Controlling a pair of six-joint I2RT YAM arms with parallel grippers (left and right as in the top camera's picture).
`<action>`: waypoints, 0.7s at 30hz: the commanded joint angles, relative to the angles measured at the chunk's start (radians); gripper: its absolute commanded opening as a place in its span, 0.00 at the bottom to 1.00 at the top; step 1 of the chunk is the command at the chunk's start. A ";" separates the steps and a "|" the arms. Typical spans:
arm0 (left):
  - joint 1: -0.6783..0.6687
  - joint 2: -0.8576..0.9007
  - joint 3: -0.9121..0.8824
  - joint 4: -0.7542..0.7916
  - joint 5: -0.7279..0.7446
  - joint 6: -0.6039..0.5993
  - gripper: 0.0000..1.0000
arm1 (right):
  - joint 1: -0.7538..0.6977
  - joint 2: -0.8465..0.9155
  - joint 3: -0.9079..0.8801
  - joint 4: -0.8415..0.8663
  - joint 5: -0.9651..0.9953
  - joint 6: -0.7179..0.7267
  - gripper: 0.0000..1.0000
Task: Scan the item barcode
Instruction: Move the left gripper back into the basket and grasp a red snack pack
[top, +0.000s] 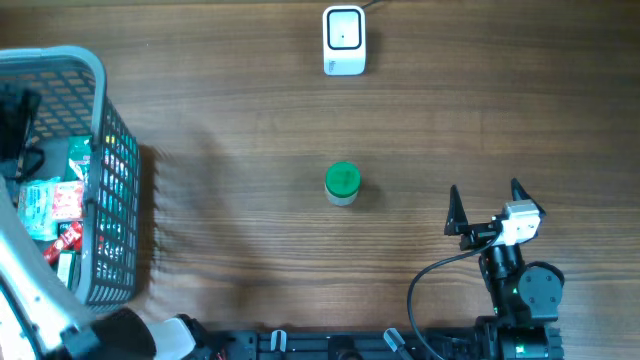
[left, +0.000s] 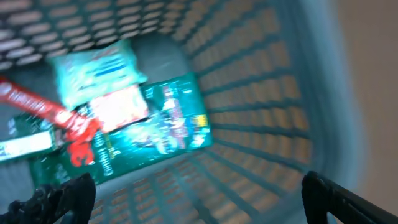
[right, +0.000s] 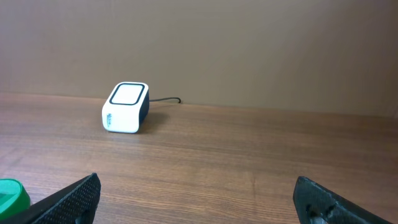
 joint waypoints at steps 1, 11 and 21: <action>0.048 0.046 -0.101 0.018 -0.018 -0.053 1.00 | 0.000 -0.003 -0.001 0.003 0.010 0.010 1.00; 0.098 0.216 -0.312 0.176 -0.026 -0.053 1.00 | 0.000 -0.003 -0.001 0.003 0.010 0.010 1.00; 0.110 0.396 -0.315 0.187 -0.106 -0.079 1.00 | 0.000 -0.003 -0.001 0.003 0.010 0.010 1.00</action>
